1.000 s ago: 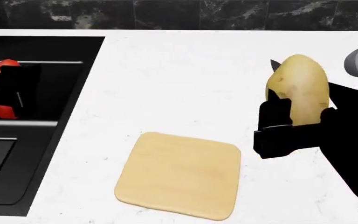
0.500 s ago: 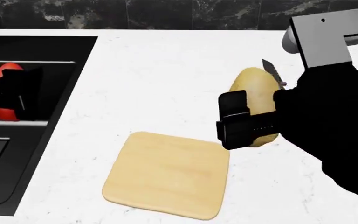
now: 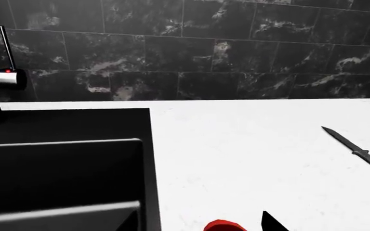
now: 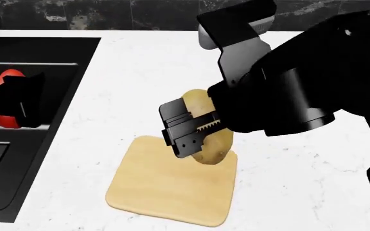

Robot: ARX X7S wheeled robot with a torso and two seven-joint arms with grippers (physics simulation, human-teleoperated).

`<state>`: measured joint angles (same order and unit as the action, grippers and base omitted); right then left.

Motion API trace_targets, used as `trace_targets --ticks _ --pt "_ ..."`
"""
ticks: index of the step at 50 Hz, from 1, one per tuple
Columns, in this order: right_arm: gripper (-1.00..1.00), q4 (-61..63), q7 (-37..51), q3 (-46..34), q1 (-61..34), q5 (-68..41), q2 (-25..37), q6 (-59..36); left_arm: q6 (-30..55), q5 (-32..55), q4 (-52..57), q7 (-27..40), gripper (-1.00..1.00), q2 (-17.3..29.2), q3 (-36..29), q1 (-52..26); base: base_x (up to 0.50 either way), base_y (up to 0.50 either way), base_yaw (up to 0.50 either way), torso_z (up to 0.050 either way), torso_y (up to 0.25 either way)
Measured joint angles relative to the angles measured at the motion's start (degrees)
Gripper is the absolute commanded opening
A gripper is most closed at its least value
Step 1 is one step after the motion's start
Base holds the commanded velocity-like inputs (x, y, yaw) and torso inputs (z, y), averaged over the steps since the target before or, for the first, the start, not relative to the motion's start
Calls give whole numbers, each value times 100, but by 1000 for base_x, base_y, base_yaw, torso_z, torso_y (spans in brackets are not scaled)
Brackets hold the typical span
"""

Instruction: Pick the vegetables from the sink and place them on the cutting board.

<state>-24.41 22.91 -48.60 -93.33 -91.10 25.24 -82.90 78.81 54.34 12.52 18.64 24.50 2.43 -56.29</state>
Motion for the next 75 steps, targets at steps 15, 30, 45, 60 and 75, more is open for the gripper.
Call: trace_targets --ticks 15,30,45,60,75 --pt "-100 -491 -322 -533 -30 207 -435 -87 -176 15 -42 -55 -100 76 2 183 0 0 0 0 0" --pt "-100 -690 -382 -798 64 236 -523 -33 -277 22 -94 -68 -100 113 -44 225 0 0 0 0 1" --pt "100 -780 -453 -946 160 244 -541 71 -354 50 -129 -84 -100 164 -63 274 0 0 0 0 0" --pt "100 -776 -338 -977 99 175 -478 101 -369 105 -128 -36 -100 131 -123 259 0 0 0 0 0" --pt "100 -642 21 -576 -530 -151 -214 229 -298 245 -75 30 -100 118 -145 200 0 0 0 0 1"
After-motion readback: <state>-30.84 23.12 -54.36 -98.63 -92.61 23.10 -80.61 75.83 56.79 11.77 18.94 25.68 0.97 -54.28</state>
